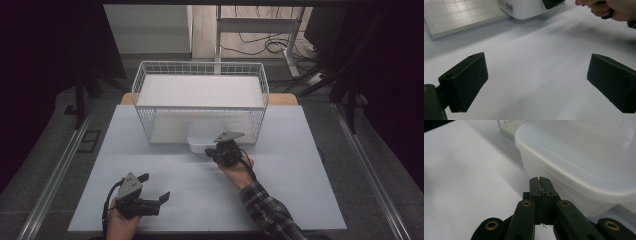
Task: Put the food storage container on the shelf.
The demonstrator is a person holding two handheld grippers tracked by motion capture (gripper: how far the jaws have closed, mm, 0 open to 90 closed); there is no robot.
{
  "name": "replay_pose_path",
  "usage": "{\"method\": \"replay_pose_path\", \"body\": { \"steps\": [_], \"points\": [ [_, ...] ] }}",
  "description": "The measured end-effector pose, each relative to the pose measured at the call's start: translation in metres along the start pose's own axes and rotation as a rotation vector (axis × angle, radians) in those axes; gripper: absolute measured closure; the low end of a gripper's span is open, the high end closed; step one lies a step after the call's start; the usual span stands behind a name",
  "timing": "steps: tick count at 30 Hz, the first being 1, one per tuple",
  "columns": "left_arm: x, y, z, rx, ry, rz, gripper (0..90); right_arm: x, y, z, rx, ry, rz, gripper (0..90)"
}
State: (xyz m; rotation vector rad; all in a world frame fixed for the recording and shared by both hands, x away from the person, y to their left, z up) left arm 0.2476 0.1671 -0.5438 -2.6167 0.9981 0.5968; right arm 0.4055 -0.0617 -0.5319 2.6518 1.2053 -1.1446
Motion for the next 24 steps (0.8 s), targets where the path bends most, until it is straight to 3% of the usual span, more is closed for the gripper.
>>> {"method": "replay_pose_path", "body": {
  "steps": [6,14,24],
  "points": [
    [0.002,0.001,0.0,0.009,-0.001,0.011,3.0,0.01,0.002,-0.007,-0.026,0.0,0.028,88.6],
    [0.005,0.003,0.001,0.011,-0.009,0.038,3.0,0.019,0.011,-0.02,-0.026,0.023,0.065,88.6],
    [0.004,0.003,0.0,0.002,0.019,0.057,3.3,0.025,0.021,-0.032,-0.032,0.026,0.101,88.6]
  ]
}}
Point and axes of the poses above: each handheld gripper's, and its own axes: x roughly forward along the jaws, z roughly out of its underside, y roughly to its right, the point moved 5 cm from there along x, roughly forward along the jaws, and after that the axes turned 15 degrees about x, right-handed, at the moved point
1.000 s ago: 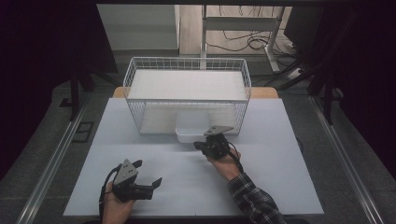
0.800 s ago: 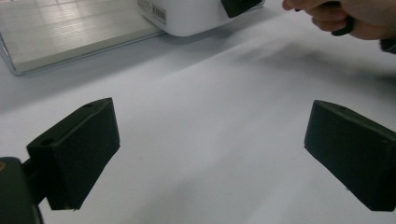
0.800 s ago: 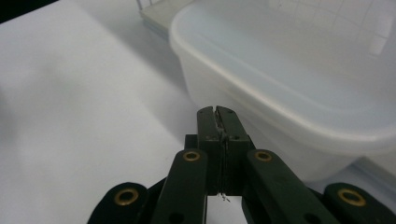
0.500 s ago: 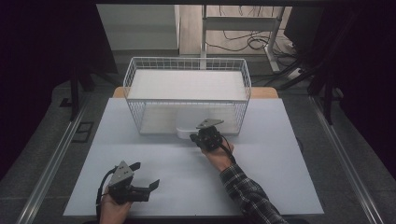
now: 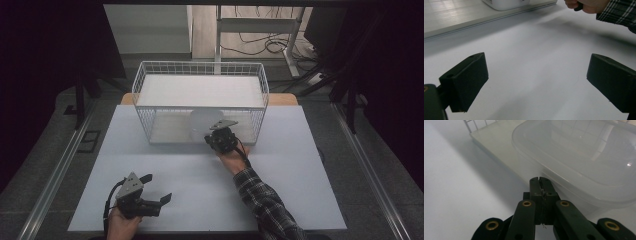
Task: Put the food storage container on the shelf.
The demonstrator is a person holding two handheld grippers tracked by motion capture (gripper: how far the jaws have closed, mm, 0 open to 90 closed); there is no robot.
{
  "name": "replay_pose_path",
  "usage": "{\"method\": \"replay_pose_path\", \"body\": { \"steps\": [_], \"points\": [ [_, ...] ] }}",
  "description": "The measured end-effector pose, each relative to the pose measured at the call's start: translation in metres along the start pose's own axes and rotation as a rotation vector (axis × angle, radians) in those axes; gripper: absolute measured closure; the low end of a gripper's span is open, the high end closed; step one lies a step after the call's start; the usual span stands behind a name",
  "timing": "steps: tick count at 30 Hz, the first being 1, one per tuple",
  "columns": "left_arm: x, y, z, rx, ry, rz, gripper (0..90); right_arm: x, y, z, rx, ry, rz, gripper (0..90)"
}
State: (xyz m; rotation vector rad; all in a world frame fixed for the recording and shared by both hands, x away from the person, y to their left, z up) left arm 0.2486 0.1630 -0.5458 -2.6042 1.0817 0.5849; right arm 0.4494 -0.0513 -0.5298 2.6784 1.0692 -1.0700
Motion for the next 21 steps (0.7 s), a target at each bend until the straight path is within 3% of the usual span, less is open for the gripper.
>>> {"method": "replay_pose_path", "body": {
  "steps": [12,21],
  "points": [
    [-0.0014,-0.0016,-0.0004,-0.019,0.014,-0.001,3.2,0.0053,0.0057,-0.0027,0.018,0.0,0.005,88.3],
    [-0.0022,-0.0034,-0.0001,-0.03,0.021,0.0,3.1,0.0007,0.0004,-0.0011,0.043,-0.002,-0.052,79.7]
  ]
}}
Point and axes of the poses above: each handheld gripper's, and its own axes: x roughly forward along the jaws, z roughly out of its underside, y roughly to its right, the point moved 5 cm from there along x, roughly forward along the jaws, and after that the axes turned 15 degrees about x, right-handed, at the moved point
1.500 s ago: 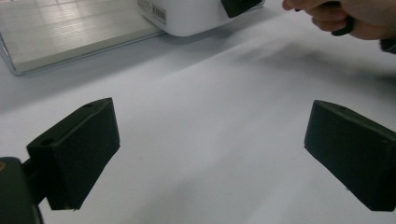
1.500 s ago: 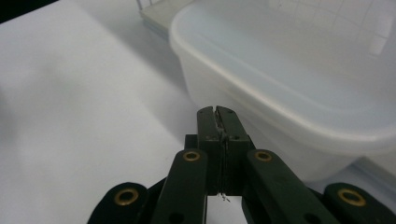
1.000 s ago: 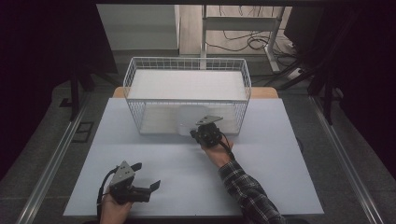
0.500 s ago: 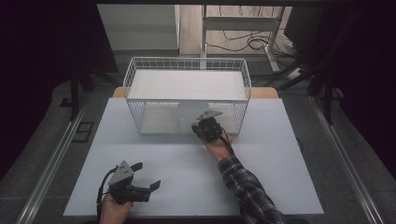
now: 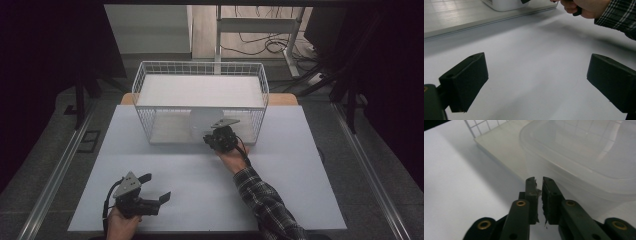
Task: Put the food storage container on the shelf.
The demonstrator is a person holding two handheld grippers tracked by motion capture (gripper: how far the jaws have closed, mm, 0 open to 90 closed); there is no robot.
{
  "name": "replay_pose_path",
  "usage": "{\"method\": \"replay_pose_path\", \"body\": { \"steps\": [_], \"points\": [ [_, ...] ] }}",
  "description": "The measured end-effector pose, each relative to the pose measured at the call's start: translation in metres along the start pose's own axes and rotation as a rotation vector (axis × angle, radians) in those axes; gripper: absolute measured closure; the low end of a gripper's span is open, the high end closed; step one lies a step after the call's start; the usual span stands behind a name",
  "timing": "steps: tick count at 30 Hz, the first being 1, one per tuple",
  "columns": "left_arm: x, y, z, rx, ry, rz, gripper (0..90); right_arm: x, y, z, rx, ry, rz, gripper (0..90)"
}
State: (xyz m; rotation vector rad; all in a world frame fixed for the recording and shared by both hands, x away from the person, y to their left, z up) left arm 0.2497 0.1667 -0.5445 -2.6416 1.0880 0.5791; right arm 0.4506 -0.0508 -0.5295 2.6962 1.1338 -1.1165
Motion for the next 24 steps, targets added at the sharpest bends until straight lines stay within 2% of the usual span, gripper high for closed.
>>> {"method": "replay_pose_path", "body": {
  "steps": [11,17,24],
  "points": [
    [0.0,-0.001,0.001,-0.031,-0.011,0.016,3.0,-0.008,-0.015,0.005,-0.034,-0.008,-0.016,58.2],
    [0.0,0.0,0.001,-0.037,-0.012,0.026,3.0,-0.016,-0.014,0.012,-0.022,-0.01,-0.019,43.8],
    [0.002,0.0,0.002,-0.033,-0.025,0.027,2.8,-0.027,-0.012,0.02,-0.009,-0.019,-0.036,32.4]
  ]
}}
Point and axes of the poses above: each handheld gripper's, and its own axes: x roughly forward along the jaws, z roughly out of its underside, y roughly to its right, the point moved 5 cm from there along x, roughly forward along the jaws, and after that the axes turned 15 degrees about x, right-handed, at the moved point
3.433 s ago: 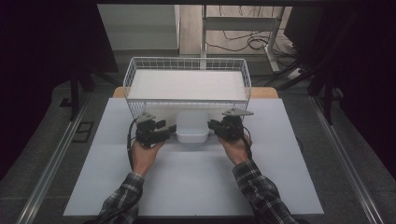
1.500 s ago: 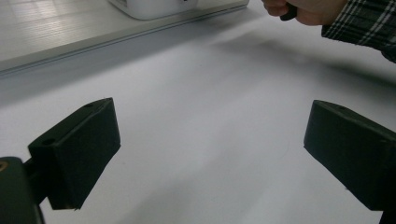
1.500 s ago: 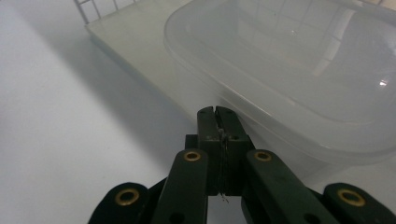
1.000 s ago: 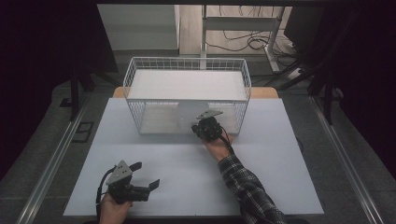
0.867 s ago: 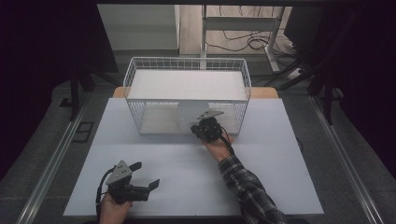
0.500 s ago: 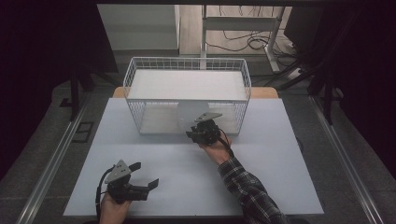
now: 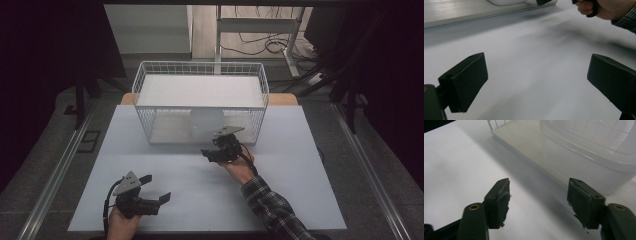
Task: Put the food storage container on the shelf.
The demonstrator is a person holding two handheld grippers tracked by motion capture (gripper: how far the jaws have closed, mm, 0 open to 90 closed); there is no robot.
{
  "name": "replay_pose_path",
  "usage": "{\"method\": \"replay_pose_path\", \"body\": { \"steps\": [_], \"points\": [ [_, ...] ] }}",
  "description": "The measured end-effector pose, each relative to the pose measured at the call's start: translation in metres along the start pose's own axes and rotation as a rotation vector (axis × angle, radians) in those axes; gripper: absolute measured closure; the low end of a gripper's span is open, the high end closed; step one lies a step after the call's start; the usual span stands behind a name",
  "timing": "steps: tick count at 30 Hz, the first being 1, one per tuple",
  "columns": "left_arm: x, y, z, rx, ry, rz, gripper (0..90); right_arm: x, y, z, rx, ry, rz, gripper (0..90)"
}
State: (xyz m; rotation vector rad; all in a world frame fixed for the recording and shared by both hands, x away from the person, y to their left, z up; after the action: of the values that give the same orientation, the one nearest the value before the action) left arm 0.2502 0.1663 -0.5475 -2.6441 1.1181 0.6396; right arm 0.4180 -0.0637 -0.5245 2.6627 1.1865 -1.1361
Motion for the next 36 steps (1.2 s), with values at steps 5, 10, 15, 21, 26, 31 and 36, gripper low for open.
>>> {"method": "replay_pose_path", "body": {
  "steps": [5,10,15,21,26,31,36],
  "points": [
    [0.001,0.001,0.001,0.009,-0.017,-0.004,2.8,-0.01,-0.003,0.002,0.003,0.003,-0.022,25.0],
    [0.002,0.001,0.001,0.016,-0.022,-0.006,2.7,-0.019,-0.006,0.006,-0.009,0.011,-0.04,19.3],
    [0.002,0.001,0.001,0.016,-0.022,-0.006,2.7,-0.026,-0.009,0.011,-0.023,0.002,-0.051,13.3],
    [0.002,0.002,0.001,0.022,-0.027,-0.004,2.7,-0.034,-0.008,0.021,-0.042,-0.003,-0.037,8.5],
    [0.003,0.003,0.002,0.031,-0.041,-0.007,2.7,-0.043,-0.007,0.029,-0.033,-0.005,-0.045,6.1],
    [0.004,0.004,0.001,0.047,-0.048,-0.01,2.7,-0.05,-0.008,0.037,-0.024,-0.014,-0.056,3.9],
    [0.005,0.005,0.001,0.05,-0.052,-0.008,2.7,-0.056,-0.011,0.045,-0.033,-0.021,-0.069,1.1]
  ]
}}
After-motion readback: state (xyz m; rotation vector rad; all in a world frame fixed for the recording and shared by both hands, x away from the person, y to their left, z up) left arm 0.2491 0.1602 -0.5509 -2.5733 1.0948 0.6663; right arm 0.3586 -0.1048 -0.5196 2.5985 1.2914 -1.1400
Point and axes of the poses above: each handheld gripper's, and its own axes: x roughly forward along the jaws, z roughly out of its underside, y roughly to its right, the point moved 5 cm from there along x, roughly forward along the jaws, and after that the axes turned 15 degrees about x, right-handed, at the moved point
